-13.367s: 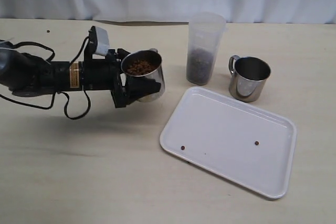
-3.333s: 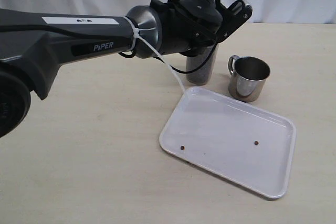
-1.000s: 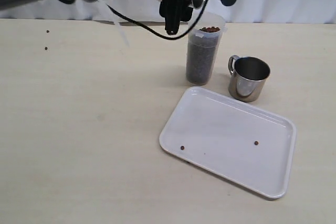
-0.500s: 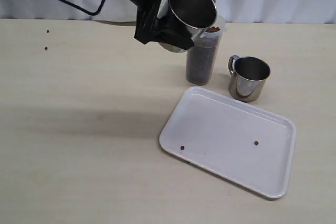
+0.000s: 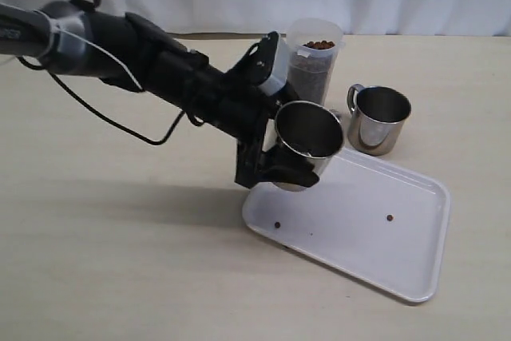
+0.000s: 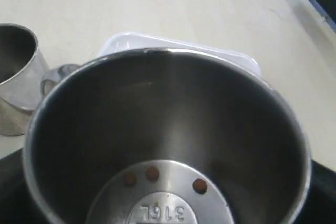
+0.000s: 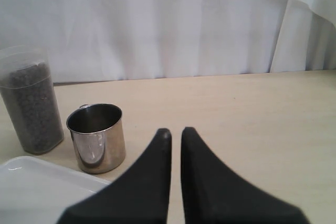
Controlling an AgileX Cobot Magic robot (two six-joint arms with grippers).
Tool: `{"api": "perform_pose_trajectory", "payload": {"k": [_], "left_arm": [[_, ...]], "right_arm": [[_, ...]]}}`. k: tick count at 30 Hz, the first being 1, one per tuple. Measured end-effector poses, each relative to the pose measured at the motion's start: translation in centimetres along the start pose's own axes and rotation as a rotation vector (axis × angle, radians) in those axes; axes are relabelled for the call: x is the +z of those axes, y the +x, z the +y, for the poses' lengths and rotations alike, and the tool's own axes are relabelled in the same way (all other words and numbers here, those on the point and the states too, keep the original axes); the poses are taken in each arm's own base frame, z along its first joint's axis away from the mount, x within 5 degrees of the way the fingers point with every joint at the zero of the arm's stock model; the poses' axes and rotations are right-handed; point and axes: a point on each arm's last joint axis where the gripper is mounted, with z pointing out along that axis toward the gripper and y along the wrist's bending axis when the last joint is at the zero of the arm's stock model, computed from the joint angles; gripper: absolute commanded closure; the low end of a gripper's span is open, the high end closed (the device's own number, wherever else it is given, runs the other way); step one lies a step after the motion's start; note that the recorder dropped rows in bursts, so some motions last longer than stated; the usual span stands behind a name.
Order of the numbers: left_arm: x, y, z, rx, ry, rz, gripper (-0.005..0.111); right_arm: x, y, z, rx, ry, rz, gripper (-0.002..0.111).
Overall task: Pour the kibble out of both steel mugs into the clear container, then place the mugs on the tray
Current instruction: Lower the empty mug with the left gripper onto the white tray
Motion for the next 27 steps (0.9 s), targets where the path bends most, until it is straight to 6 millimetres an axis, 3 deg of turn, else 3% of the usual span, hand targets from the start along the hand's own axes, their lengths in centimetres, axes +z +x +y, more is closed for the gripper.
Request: {"api": "perform_pose_trajectory", "payload": {"k": [5, 11, 18, 24, 27], "left_arm": [[3.3, 2.3, 0.6, -0.187, -0.057, -0.070, 0.107], [4.9, 5.0, 1.2, -0.296, -0.107, -0.050, 0.101], [5.4, 6.3, 1.5, -0.335, -0.144, -0.021, 0.065], [5.9, 7.0, 1.3, -0.356, -0.132, -0.020, 0.022], [6.0, 6.9, 1.0, -0.353, -0.096, -0.041, 0.013]], "right_arm": [[0.0, 0.0, 0.0, 0.000, 0.000, 0.000, 0.103], [0.0, 0.0, 0.0, 0.000, 0.000, 0.000, 0.103], [0.0, 0.0, 0.0, 0.000, 0.000, 0.000, 0.103], [0.0, 0.0, 0.0, 0.000, 0.000, 0.000, 0.103], [0.0, 0.0, 0.0, 0.000, 0.000, 0.000, 0.103]]}}
